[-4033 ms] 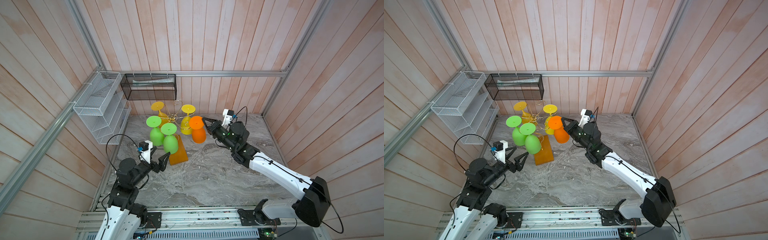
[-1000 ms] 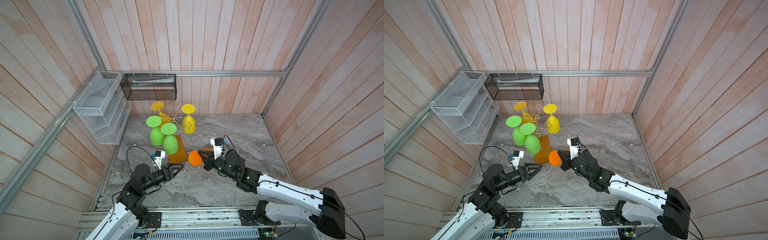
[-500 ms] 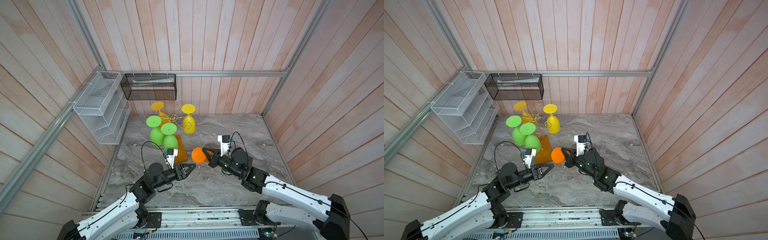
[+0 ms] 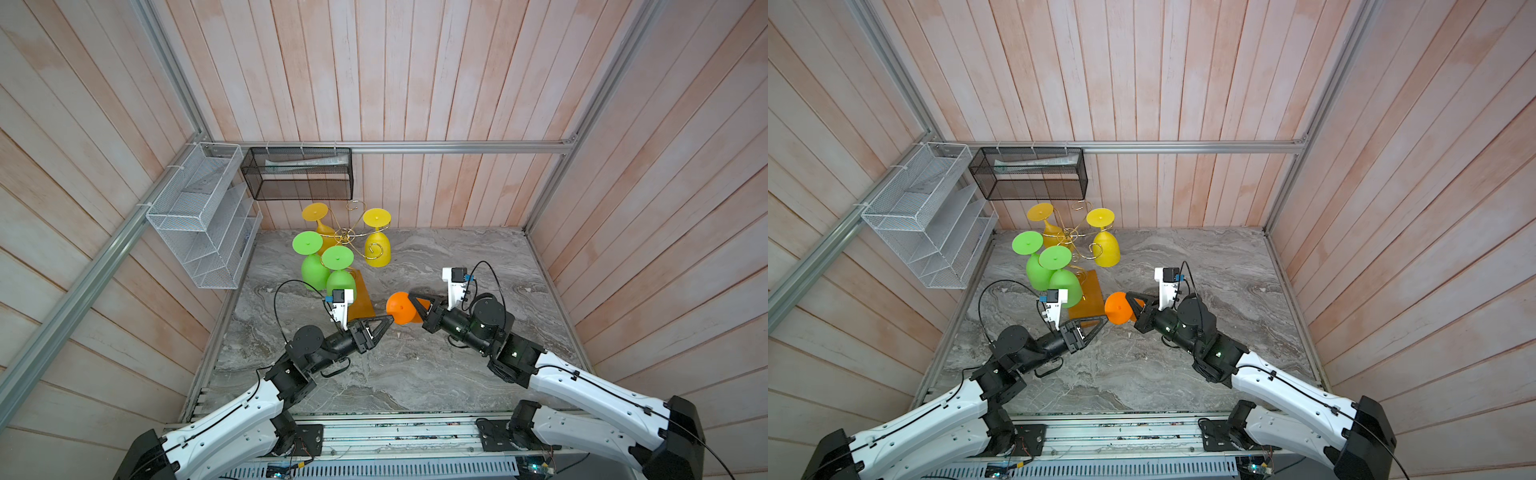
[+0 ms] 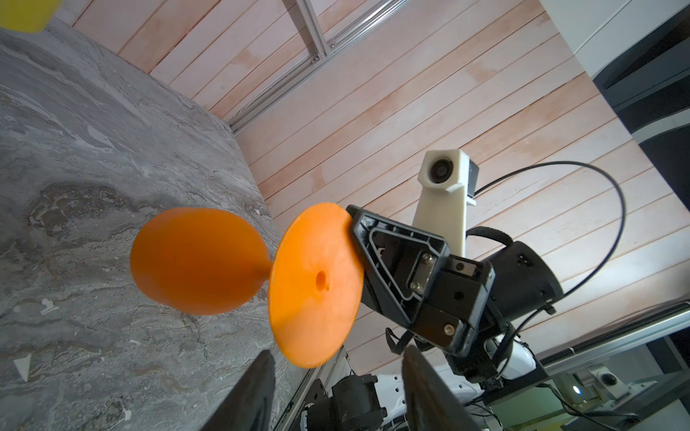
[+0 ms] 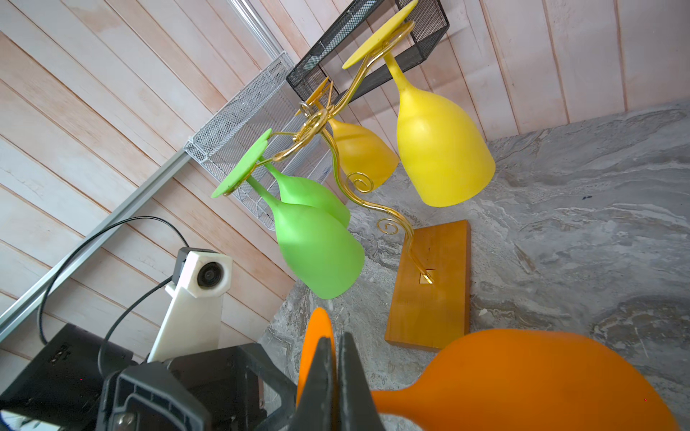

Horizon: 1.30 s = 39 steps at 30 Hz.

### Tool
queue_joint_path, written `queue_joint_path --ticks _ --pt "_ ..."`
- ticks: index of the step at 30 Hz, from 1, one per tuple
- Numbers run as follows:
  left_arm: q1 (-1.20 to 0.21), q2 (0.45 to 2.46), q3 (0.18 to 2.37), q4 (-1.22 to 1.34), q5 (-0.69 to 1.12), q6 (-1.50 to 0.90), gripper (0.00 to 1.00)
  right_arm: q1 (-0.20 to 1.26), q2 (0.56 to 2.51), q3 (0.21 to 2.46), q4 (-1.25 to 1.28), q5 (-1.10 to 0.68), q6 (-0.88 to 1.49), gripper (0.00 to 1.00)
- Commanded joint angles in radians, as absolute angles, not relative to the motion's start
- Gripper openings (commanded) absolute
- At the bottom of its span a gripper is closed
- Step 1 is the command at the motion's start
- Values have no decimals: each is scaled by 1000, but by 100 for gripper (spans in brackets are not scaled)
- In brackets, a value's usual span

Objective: Take the wine glass off the wine glass rack
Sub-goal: Pick up the wine glass from the wine glass rack, then pass the wine glass.

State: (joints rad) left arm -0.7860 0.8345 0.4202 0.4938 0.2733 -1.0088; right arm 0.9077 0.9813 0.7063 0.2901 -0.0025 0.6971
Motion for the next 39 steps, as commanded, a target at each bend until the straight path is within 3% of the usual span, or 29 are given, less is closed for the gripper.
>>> queue_joint_path --ticks 1,19,39 --pt "-790 847 414 575 248 -986 56 899 966 697 314 -33 717 0" --pt "-794 906 420 589 214 -991 56 892 946 677 354 -59 751 0" --pt "-797 933 394 718 237 -988 29 891 962 668 393 -105 793 0"
